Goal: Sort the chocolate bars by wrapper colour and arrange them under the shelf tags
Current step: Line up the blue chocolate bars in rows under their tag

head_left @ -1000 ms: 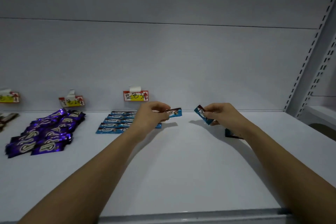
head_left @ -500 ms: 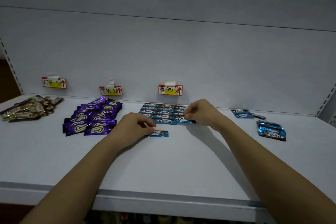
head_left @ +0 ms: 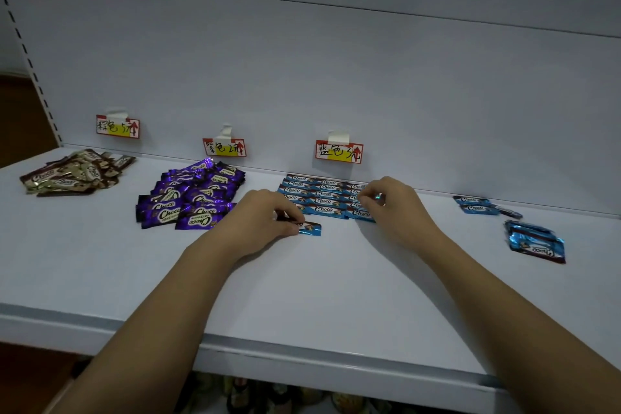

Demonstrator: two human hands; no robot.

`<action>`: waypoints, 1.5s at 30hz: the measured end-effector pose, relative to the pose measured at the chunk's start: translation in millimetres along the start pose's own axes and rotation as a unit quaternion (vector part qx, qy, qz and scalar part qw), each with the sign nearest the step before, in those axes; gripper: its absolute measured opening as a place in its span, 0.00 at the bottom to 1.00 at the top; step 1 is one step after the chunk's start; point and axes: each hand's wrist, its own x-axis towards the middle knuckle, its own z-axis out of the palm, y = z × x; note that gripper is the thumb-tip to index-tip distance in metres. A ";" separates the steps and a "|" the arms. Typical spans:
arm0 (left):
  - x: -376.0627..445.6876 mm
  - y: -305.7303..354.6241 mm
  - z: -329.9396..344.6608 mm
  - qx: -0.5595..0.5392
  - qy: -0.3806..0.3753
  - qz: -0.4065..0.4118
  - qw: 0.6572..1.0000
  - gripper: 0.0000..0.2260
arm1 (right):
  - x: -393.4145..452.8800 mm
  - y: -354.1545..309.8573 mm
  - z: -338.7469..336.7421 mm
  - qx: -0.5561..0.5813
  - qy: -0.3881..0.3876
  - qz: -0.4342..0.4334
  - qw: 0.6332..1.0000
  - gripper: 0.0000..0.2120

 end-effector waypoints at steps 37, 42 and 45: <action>36.9 80.1 49.0 0.134 0.085 0.055 0.986 0.12 | -16.5 12.6 -20.4 0.108 -0.031 -0.006 0.994 0.08; 70.5 131.2 115.0 0.024 0.053 0.030 0.998 0.13 | -1.5 90.7 -71.4 0.071 0.007 0.089 0.994 0.07; 98.0 159.4 156.0 0.029 0.002 0.046 0.999 0.14 | 4.2 148.3 -103.9 0.018 0.010 0.161 0.987 0.09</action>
